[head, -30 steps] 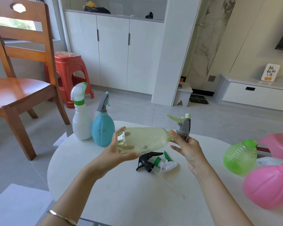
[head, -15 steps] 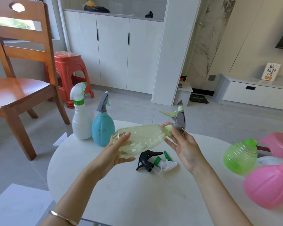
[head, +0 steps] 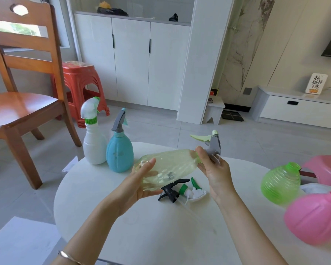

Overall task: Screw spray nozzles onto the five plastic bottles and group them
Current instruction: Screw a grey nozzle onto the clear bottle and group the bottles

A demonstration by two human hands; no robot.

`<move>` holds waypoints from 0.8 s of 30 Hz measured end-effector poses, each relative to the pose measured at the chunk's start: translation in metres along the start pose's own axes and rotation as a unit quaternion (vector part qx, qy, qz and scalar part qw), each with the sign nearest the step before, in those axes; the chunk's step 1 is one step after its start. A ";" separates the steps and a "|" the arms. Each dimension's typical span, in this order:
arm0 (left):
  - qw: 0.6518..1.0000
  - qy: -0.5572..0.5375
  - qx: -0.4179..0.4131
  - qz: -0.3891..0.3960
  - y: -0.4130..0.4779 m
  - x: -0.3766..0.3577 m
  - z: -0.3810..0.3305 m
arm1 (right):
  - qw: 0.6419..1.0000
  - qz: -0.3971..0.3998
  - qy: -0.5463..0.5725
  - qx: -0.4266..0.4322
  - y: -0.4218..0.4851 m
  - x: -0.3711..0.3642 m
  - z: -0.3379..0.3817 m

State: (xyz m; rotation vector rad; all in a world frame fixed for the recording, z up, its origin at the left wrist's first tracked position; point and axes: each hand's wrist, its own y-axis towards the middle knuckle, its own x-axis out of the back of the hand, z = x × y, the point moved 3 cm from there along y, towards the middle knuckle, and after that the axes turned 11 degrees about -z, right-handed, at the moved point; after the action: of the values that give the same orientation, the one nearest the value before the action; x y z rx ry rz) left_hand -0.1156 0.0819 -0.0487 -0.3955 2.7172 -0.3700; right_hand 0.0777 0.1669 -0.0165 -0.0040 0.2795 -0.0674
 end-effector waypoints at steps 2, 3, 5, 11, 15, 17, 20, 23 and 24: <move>1.000 -0.005 0.009 0.000 0.000 -0.001 0.002 | 0.998 -0.033 -0.042 0.014 0.000 0.003 -0.002; 1.000 -0.018 0.018 -0.001 0.000 -0.001 0.002 | 0.999 -0.012 -0.038 0.010 0.001 0.003 -0.002; 0.998 -0.058 0.034 0.009 0.001 0.001 0.001 | 0.996 0.089 0.018 -0.017 -0.001 -0.004 0.002; 0.995 -0.067 0.067 0.043 0.001 -0.001 0.001 | 0.998 0.040 0.048 0.001 -0.006 -0.008 0.007; 0.994 -0.052 0.094 0.028 0.002 0.001 0.004 | 0.998 0.047 0.036 0.000 -0.011 -0.011 0.005; 0.991 -0.050 0.120 0.031 0.001 0.001 0.006 | 0.993 0.097 0.060 0.000 -0.013 -0.017 0.009; 0.983 -0.076 0.164 0.039 0.000 -0.002 0.009 | 0.986 0.146 0.077 0.001 -0.014 -0.021 0.014; 0.981 -0.086 0.172 0.035 0.000 -0.004 0.010 | 0.989 0.137 0.054 0.022 -0.015 -0.021 0.017; 0.982 -0.087 0.164 0.033 0.000 -0.005 0.008 | 0.991 0.124 0.053 0.024 -0.015 -0.021 0.018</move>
State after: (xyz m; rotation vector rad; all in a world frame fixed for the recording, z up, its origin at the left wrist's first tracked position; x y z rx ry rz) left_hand -0.1080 0.0815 -0.0546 -0.2311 2.4355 -0.7162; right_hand 0.0618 0.1531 0.0065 0.0816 0.3830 0.1732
